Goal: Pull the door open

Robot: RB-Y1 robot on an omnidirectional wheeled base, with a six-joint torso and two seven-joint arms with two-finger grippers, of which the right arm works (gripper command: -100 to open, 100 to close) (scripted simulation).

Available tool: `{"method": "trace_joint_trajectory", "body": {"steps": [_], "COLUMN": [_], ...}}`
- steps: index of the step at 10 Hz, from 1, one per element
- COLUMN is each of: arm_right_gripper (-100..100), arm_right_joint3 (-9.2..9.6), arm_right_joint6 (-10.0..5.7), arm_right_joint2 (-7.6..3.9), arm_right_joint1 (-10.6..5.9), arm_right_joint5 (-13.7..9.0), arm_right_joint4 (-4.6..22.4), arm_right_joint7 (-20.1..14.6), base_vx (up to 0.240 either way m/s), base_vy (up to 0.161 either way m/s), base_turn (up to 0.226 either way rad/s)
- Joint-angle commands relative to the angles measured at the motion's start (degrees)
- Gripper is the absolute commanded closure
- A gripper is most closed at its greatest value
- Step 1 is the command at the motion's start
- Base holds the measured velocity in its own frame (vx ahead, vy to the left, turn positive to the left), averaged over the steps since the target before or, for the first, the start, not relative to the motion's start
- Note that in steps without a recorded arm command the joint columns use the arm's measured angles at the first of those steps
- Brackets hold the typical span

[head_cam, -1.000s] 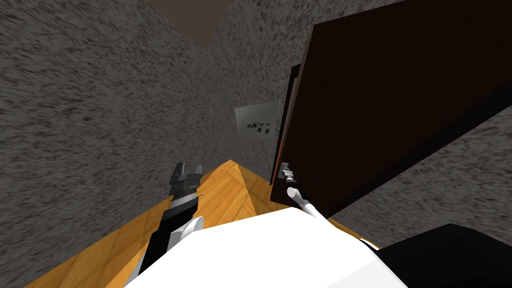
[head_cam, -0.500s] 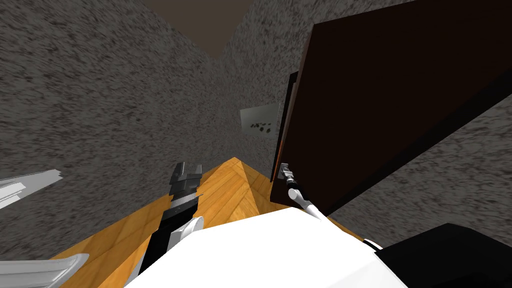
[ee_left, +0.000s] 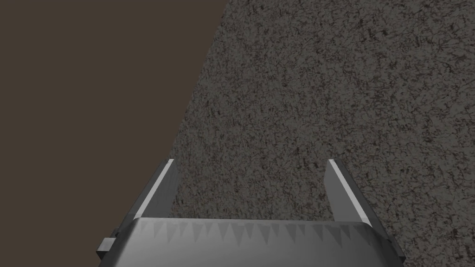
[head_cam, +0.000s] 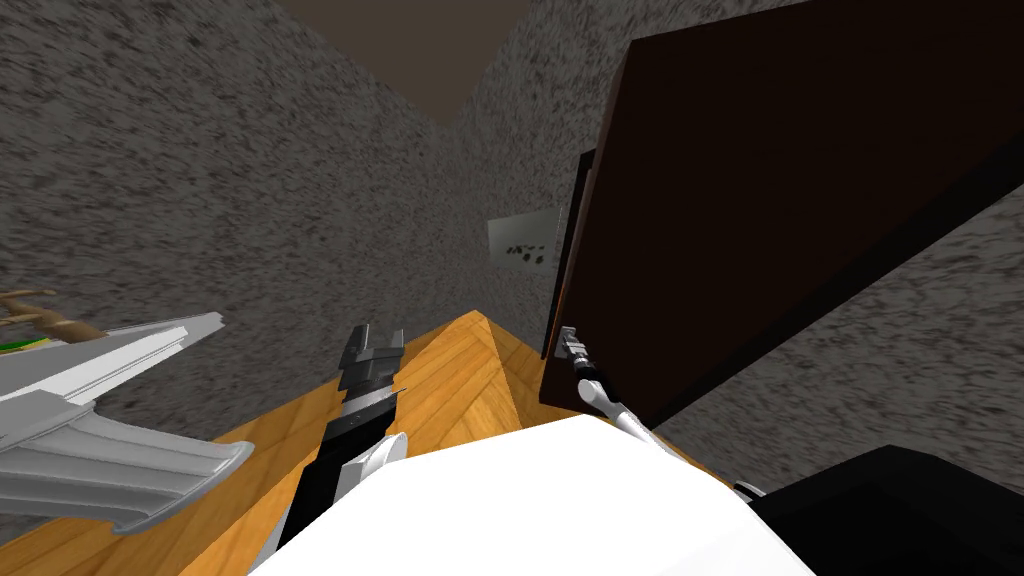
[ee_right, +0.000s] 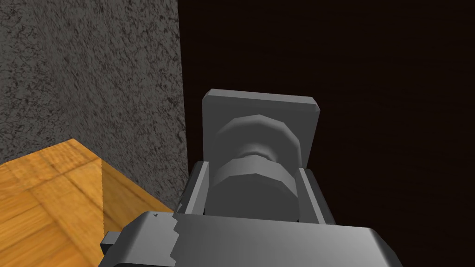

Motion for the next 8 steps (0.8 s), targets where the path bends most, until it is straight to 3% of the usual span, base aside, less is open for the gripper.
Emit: {"method": "trace_joint_trajectory", "body": {"steps": [1,6,7,8], "arm_right_gripper": [100,100,100,100], "arm_right_joint3": [0.98,2.95,2.66,3.49], "arm_right_joint6": [-0.31,-0.94,-0.76,-1.02], "arm_right_joint2": [-0.87,-2.99,-2.73,-3.38], "arm_right_joint1": [0.58,1.81,1.70,2.02], "arm_right_joint5": [0.5,1.3,1.2,1.4], "arm_right_joint4": [-0.4,-1.9,-1.6,-1.8], "arm_right_joint7": [-1.3,-3.8,-3.4,-4.2], "base_vx": [-0.240,-0.208,-0.083,-0.113], "base_vy": [-0.032,-0.030,-0.020,-0.025], "base_turn": [0.119,0.106,0.030,0.089]}}
